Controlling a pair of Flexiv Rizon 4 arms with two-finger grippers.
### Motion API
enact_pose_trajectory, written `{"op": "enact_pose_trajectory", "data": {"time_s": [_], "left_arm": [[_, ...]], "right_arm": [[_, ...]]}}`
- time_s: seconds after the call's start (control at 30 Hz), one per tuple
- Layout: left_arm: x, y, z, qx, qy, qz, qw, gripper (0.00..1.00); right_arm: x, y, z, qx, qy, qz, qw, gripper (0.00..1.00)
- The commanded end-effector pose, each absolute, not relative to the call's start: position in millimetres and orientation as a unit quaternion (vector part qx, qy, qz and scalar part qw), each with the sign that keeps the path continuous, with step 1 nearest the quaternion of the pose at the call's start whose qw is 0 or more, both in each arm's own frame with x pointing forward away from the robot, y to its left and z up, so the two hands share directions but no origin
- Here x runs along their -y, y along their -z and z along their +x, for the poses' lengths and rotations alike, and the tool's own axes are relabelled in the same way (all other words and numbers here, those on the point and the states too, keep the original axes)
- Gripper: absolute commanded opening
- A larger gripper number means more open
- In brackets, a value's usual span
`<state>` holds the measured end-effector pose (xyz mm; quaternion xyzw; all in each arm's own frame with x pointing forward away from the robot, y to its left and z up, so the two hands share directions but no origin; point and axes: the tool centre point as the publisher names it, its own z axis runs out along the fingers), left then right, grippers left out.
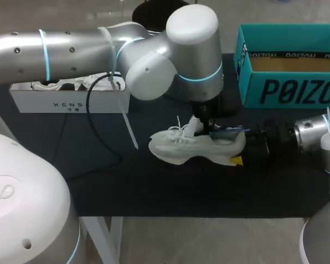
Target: Take the shoe out of the shoebox, open the shoe tongue, remove and reinsert the insole, then place the shoe into the shoebox
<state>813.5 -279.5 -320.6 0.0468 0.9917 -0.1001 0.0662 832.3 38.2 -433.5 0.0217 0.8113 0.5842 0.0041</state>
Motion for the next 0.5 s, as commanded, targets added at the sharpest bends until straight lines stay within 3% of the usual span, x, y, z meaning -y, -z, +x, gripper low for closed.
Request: {"op": "enact_pose_trajectory", "data": {"time_s": [0.03, 0.5], "left_arm": [[281.3, 320.5, 810.9, -0.992, 0.102, 0.044, 0.066, 0.00], [291.3, 308.6, 803.5, -0.990, 0.121, 0.043, 0.058, 0.00]], "right_arm": [[-41.1, 436.7, 833.4, -0.812, -0.583, 0.022, 0.004, 0.00], [-41.1, 436.7, 833.4, -0.812, -0.583, 0.022, 0.004, 0.00]]}}
